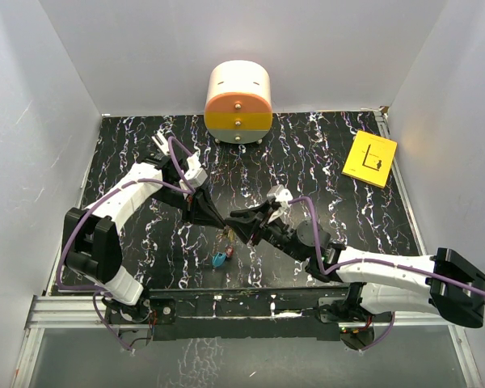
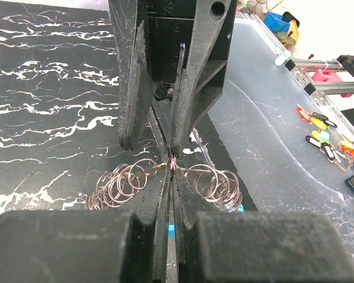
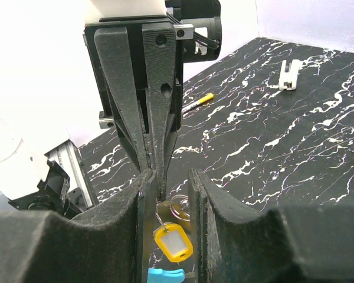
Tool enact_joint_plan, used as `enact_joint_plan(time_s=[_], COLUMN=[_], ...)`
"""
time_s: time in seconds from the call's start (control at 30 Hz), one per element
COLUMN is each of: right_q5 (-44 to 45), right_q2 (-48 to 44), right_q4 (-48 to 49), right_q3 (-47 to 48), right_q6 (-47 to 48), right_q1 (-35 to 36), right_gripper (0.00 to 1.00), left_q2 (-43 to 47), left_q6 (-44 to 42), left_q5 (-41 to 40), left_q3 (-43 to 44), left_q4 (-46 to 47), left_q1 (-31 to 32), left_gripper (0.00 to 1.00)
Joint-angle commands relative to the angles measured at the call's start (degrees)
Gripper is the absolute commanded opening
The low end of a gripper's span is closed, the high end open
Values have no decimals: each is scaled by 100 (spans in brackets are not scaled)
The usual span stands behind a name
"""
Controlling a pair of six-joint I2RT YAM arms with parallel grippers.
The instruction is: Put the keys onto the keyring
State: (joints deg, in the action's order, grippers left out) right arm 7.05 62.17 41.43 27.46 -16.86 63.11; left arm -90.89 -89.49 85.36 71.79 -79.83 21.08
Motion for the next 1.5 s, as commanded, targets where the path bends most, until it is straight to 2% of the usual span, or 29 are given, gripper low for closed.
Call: enact_joint_plan(time_s=[0.0,0.63,1.47], right_q5=[64,263,227], right_q2=[-213,-336,45], right_q4=[387,334,1008], right_q3=[-21,22,-136], right_q6=[-34,104,124], right_q1=[118,219,311], right_gripper=[33,34,34], left_q2=[239,366,457], left_q6=[-209,-260,-24], left_q5=[630,618,933], left_q3=[72,-50,-3], left_q4=[-120,-126,-121], left_q1=[-32,-25,-26], left_gripper=[0,0,0])
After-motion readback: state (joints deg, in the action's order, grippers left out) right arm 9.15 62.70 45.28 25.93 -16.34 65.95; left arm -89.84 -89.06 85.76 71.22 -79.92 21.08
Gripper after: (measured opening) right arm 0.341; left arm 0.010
